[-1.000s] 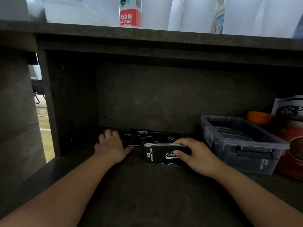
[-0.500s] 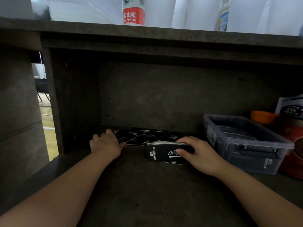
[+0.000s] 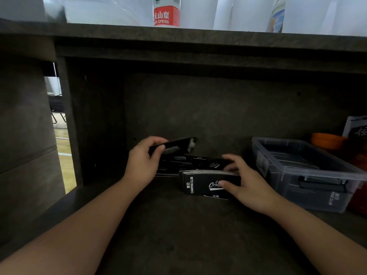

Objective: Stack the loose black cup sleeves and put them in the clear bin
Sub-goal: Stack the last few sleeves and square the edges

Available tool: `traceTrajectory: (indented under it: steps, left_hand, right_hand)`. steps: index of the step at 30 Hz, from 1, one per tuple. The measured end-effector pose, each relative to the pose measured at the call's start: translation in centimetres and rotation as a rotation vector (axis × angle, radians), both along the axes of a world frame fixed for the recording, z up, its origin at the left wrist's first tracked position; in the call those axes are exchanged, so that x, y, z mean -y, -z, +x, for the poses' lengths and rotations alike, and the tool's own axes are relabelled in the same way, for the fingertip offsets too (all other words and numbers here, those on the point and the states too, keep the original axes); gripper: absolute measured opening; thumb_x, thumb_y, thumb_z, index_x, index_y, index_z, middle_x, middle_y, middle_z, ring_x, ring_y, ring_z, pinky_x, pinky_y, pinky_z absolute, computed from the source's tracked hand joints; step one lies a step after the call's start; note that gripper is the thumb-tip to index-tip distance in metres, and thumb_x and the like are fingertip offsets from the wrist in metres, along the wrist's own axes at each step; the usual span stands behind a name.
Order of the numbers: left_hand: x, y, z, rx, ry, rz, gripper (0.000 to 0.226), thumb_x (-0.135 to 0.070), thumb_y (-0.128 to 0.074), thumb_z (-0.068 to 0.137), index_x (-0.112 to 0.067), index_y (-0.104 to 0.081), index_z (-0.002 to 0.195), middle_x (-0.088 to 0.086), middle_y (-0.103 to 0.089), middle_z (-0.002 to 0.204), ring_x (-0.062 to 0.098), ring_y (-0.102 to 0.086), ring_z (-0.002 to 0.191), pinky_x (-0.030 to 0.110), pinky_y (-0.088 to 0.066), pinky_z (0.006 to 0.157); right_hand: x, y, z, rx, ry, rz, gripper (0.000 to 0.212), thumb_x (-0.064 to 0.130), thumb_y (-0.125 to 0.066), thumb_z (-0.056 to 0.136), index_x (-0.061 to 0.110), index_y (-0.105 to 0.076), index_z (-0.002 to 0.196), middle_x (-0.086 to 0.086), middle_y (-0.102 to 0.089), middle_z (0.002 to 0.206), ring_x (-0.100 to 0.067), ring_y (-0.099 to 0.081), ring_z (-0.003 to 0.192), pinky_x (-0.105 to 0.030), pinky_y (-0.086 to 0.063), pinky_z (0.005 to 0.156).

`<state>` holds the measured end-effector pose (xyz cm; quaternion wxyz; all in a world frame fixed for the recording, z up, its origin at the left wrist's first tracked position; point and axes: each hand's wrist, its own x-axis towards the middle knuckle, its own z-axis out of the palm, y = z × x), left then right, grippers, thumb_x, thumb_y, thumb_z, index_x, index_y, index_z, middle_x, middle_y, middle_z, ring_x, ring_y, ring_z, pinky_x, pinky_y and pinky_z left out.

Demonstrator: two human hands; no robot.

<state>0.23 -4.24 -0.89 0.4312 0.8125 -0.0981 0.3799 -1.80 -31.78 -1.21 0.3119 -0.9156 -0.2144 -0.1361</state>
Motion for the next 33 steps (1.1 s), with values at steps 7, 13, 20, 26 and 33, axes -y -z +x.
traceTrajectory:
  steps: [7, 13, 20, 26, 33]
  left_hand:
    - [4.8, 0.1, -3.0, -0.572, 0.598, -0.248, 0.050, -0.057, -0.030, 0.095, -0.028, -0.071, 0.091, -0.002, -0.070, 0.105, 0.012, -0.064, 0.102, 0.034, -0.047, 0.098]
    - [6.6, 0.6, -3.2, -0.541, 0.487, -0.196, 0.034, -0.045, -0.029, 0.103, -0.027, -0.054, 0.118, -0.009, -0.058, 0.116, 0.006, -0.053, 0.110, 0.016, -0.040, 0.085]
    - [6.2, 0.8, -2.7, -0.555, 0.484, -0.004, 0.037, -0.040, -0.030, 0.105, -0.029, -0.053, 0.131, -0.009, -0.053, 0.132, 0.006, -0.046, 0.124, 0.026, -0.035, 0.104]
    - [0.0, 0.2, 0.4, -0.353, -0.174, 0.407, 0.049, -0.035, -0.049, 0.099, -0.019, -0.039, 0.145, 0.005, -0.042, 0.146, 0.025, -0.036, 0.133, 0.034, -0.029, 0.110]
    - [-3.0, 1.2, 0.9, -0.923, -0.192, 0.690, 0.071, -0.064, -0.034, 0.095, -0.032, -0.013, 0.155, -0.001, -0.012, 0.163, 0.030, -0.011, 0.148, 0.044, -0.015, 0.117]
  right_hand:
    - [-0.3, 0.2, -0.1, 0.075, -0.021, 0.021, 0.054, 0.030, -0.072, 0.083, 0.042, -0.043, 0.128, 0.018, -0.054, 0.115, 0.004, -0.053, 0.106, -0.021, -0.045, 0.095]
    - [-0.6, 0.5, 0.3, 0.117, 0.059, -0.006, 0.032, 0.034, -0.070, 0.084, 0.030, -0.057, 0.113, 0.014, -0.046, 0.108, -0.001, -0.051, 0.101, -0.008, -0.037, 0.083]
    - [-1.3, 0.6, 0.3, 0.103, 0.094, -0.197, 0.039, 0.051, -0.061, 0.085, 0.030, -0.059, 0.118, 0.012, -0.046, 0.115, -0.006, -0.039, 0.113, -0.018, -0.032, 0.089]
    - [-0.9, -0.2, -0.1, 0.197, 0.099, -0.076, 0.026, 0.042, -0.069, 0.082, 0.028, -0.063, 0.102, 0.015, -0.058, 0.094, -0.005, -0.053, 0.096, -0.018, -0.040, 0.079]
    - [-0.2, 0.0, 0.0, 0.091, 0.088, -0.064, 0.023, 0.040, -0.073, 0.079, 0.030, -0.064, 0.097, 0.013, -0.062, 0.096, -0.002, -0.057, 0.092, -0.018, -0.044, 0.079]
